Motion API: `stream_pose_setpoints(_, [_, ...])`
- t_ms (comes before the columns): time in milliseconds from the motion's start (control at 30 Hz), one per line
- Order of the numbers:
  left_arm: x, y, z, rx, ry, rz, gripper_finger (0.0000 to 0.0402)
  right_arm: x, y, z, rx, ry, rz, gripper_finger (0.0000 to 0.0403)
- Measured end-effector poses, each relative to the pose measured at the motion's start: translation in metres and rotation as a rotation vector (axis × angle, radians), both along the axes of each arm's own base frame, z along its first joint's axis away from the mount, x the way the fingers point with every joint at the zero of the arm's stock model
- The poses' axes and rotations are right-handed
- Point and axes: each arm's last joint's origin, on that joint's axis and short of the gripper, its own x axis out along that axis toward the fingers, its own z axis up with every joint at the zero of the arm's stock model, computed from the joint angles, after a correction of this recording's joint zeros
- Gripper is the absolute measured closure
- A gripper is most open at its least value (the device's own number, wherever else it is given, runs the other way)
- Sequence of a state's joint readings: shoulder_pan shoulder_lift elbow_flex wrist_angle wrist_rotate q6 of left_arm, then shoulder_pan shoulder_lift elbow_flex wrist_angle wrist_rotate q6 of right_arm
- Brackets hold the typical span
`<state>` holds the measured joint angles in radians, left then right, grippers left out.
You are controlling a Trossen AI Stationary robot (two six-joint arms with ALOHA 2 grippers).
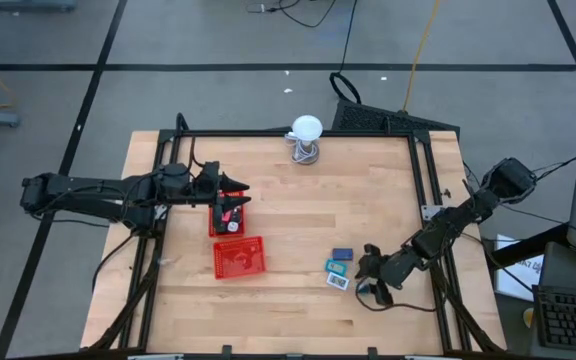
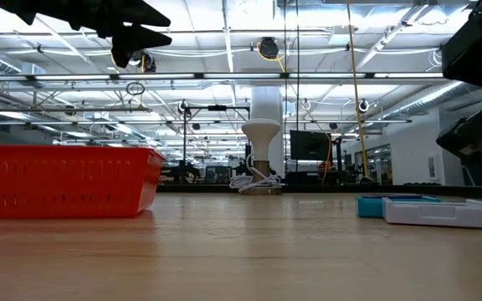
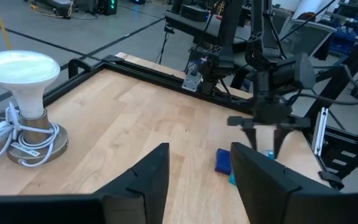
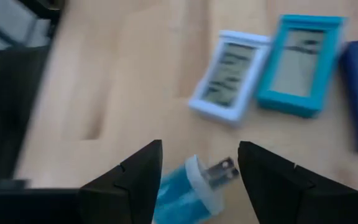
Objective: Pick & Place Office items
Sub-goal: Put the blue charger adapter into the top red basket
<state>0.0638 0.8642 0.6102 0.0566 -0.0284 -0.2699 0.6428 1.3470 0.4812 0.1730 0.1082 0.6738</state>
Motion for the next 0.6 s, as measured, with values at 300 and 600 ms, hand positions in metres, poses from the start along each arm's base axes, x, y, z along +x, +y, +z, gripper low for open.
stream_pose_setpoints(300, [0.0000, 0.0000, 0.0002, 0.004, 0.000, -0.001, 0.0249, -0.0005, 0.0028, 0.0022, 0.116, 0.050, 0.003, 0.0207])
stream_pose_setpoints(600, [0.0000, 0.0000, 0.0002, 0.004, 0.000, -0.001, 0.0228, 0.0024, 0.0066, 0.0075, 0.131, -0.033, -0.030, 0.0207])
